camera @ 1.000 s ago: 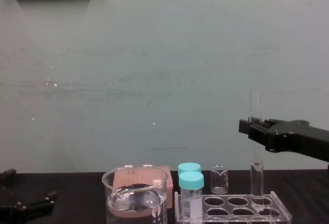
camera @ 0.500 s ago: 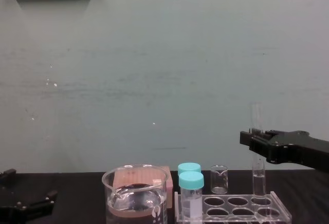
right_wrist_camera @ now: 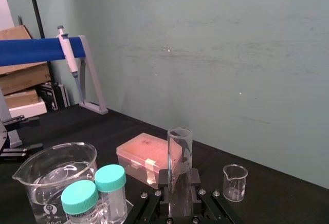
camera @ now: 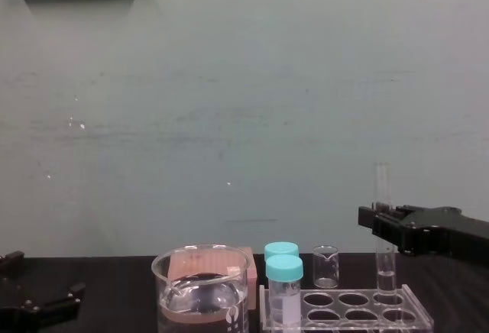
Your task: Hold the test tube with one hand and immerse one end into the beaker, then return it to the test tube rack.
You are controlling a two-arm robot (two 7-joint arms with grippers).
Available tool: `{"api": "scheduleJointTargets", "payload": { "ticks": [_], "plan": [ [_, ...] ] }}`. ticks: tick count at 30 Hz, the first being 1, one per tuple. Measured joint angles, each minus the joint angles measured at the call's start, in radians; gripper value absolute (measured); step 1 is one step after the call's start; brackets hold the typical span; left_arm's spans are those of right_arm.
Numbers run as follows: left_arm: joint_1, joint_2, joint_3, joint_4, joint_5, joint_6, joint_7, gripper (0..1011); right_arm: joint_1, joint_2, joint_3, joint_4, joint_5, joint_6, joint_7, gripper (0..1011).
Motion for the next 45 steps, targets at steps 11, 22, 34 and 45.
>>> {"api": "scheduleJointTargets", "payload": {
  "ticks": [11,22,34,45],
  "plan": [
    [0.0,0.0,0.0,0.0,0.0,0.0,0.0,1000,0.001,-0.004,0.0,0.013,-0.004,-0.007,0.0,225],
    [0.0,0.0,0.0,0.0,0.0,0.0,0.0,1000,0.0,-0.005,-0.003,0.021,-0.015,-0.009,-0.001,226],
    [0.0,0.0,0.0,0.0,0.0,0.0,0.0,1000,0.003,-0.009,-0.006,0.031,-0.026,-0.008,-0.003,225],
    [0.0,0.0,0.0,0.0,0.0,0.0,0.0,1000,0.006,-0.009,-0.007,0.032,-0.033,-0.008,-0.008,225]
  ]
}}
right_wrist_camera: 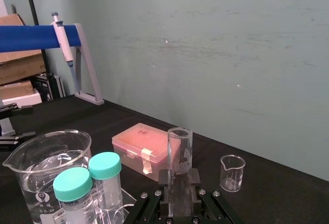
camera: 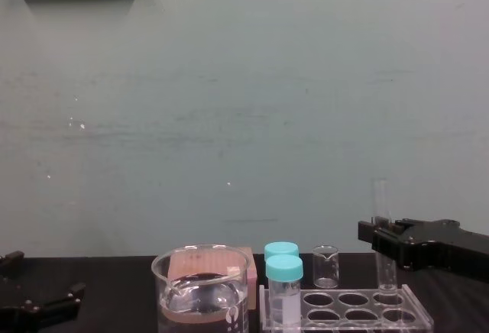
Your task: Hold the test tube with one hand and immerse one end into the beaker, then return it to the test tube rack.
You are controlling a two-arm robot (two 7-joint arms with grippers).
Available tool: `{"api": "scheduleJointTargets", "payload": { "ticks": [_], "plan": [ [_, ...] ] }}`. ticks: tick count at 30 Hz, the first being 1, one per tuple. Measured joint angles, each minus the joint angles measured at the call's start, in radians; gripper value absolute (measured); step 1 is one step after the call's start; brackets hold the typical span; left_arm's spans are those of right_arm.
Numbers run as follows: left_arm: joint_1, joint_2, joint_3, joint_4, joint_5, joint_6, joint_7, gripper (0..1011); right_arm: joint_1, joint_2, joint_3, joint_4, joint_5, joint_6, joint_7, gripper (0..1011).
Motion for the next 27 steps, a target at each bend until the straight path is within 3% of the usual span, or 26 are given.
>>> {"api": "scheduleJointTargets", "payload": {
  "ticks": [5,8,21,24,27],
  "plan": [
    [0.0,0.0,0.0,0.0,0.0,0.0,0.0,1000,0.0,0.0,0.0,0.0,0.001,0.0,0.0,226],
    [0.0,0.0,0.0,0.0,0.0,0.0,0.0,1000,0.0,0.0,0.001,0.0,0.002,0.001,0.0,282],
    [0.0,0.0,0.0,0.0,0.0,0.0,0.0,1000,-0.001,0.0,0.001,-0.001,0.003,0.001,0.001,685],
    [0.0,0.0,0.0,0.0,0.0,0.0,0.0,1000,-0.001,0.0,0.001,-0.001,0.003,0.001,0.001,820],
    [0.0,0.0,0.0,0.0,0.0,0.0,0.0,1000,-0.001,0.0,0.001,-0.001,0.003,0.001,0.001,872]
  ]
}}
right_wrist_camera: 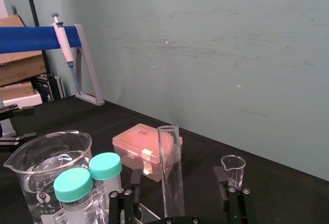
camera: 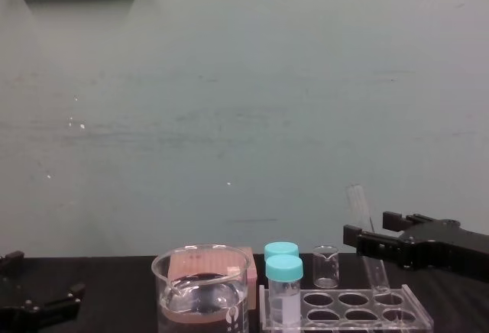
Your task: Hold the test tube with one hand and immerse one end into the beaker, then return it to the test tube rack.
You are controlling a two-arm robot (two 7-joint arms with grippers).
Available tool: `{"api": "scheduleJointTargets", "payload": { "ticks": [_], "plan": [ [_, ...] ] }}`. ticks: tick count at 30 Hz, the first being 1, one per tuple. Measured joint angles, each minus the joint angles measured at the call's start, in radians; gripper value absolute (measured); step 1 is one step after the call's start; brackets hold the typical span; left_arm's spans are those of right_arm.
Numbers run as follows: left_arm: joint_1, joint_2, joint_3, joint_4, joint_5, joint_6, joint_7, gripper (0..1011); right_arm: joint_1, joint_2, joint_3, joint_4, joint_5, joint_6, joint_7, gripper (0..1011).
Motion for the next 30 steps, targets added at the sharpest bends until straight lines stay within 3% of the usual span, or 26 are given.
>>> {"api": "scheduleJointTargets", "payload": {
  "ticks": [5,10,18,23,30],
  "plan": [
    [0.0,0.0,0.0,0.0,0.0,0.0,0.0,1000,-0.001,0.0,0.002,-0.002,0.002,-0.001,0.001,997],
    [0.0,0.0,0.0,0.0,0.0,0.0,0.0,1000,-0.016,0.005,0.025,-0.039,0.018,-0.02,0.0,1002],
    [0.0,0.0,0.0,0.0,0.0,0.0,0.0,1000,-0.072,0.032,0.121,-0.156,0.027,-0.074,-0.086,1002],
    [0.0,0.0,0.0,0.0,0.0,0.0,0.0,1000,-0.132,0.038,0.167,-0.166,-0.019,-0.046,-0.19,1002],
    [0.0,0.0,0.0,0.0,0.0,0.0,0.0,1000,-0.171,0.026,0.181,-0.138,-0.048,0.003,-0.238,1002]
  ]
}}
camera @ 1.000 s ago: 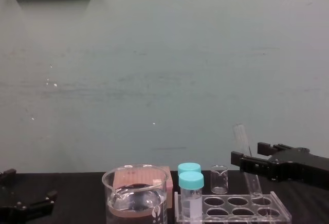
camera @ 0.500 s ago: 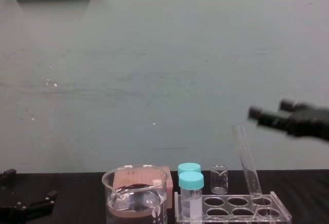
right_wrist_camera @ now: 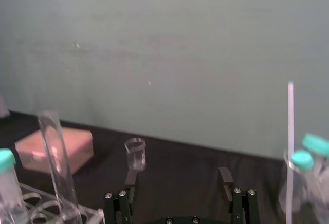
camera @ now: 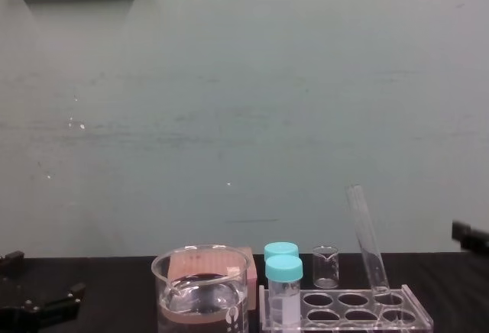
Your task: Hold the test tube with one hand and immerse one end into the beaker, then return it to the test tube rack.
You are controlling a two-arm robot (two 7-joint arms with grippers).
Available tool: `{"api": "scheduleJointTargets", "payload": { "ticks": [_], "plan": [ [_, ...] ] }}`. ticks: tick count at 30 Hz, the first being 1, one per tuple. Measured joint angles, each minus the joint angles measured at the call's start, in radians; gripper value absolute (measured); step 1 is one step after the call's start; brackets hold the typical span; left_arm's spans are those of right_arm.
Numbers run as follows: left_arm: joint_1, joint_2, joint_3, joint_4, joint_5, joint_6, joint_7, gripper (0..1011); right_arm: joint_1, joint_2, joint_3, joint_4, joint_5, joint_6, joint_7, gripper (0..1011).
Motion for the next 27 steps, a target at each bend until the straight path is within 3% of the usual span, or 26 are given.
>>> {"api": "scheduleJointTargets", "payload": {
  "ticks": [4,27],
  "plan": [
    [0.0,0.0,0.0,0.0,0.0,0.0,0.0,1000,-0.001,-0.013,0.0,0.031,-0.016,0.018,-0.004,1002],
    [0.0,0.0,0.0,0.0,0.0,0.0,0.0,1000,0.0,-0.01,0.001,0.021,-0.012,0.012,-0.004,1002]
  ]
}}
